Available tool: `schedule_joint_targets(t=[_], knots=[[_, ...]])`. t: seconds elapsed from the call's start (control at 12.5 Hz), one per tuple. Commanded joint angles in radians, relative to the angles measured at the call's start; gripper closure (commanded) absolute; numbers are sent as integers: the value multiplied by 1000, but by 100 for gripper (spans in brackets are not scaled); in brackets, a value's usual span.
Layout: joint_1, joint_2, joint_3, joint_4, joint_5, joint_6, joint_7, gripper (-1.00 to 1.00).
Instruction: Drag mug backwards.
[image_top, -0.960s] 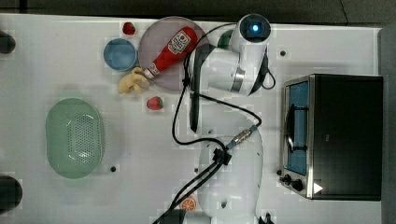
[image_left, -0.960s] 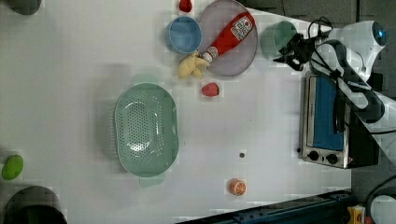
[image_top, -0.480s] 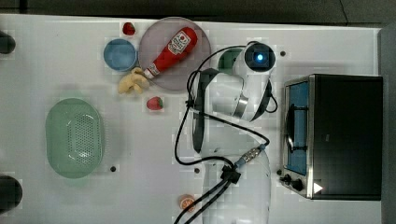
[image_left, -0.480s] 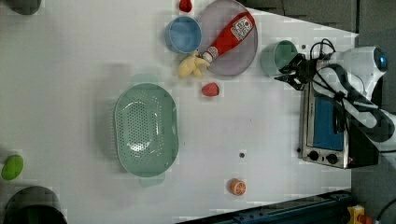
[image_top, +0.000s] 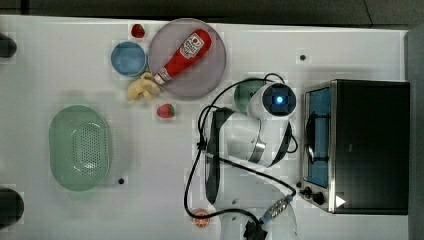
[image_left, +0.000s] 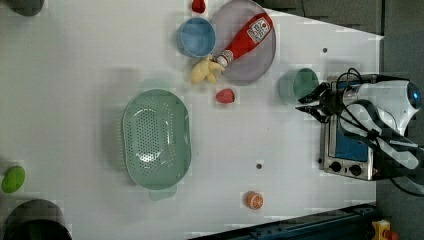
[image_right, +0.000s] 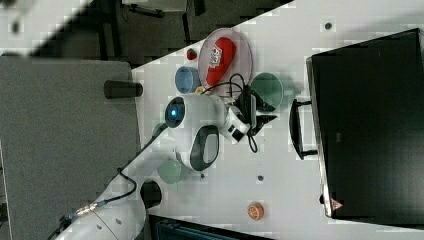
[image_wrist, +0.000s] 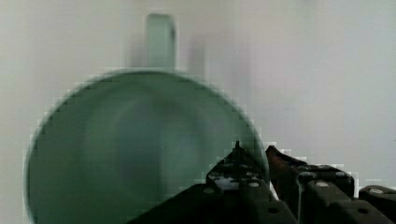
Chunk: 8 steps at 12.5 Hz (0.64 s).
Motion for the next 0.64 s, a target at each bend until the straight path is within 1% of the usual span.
schedule_joint_targets(t=[0.08,0.32,0.64], knots=[[6,-52,-17,-63,0,4,10,65],[6,-95,-31,-135,-42,4,9,65],[5,-132,-40,-211,-48,3,9,65]])
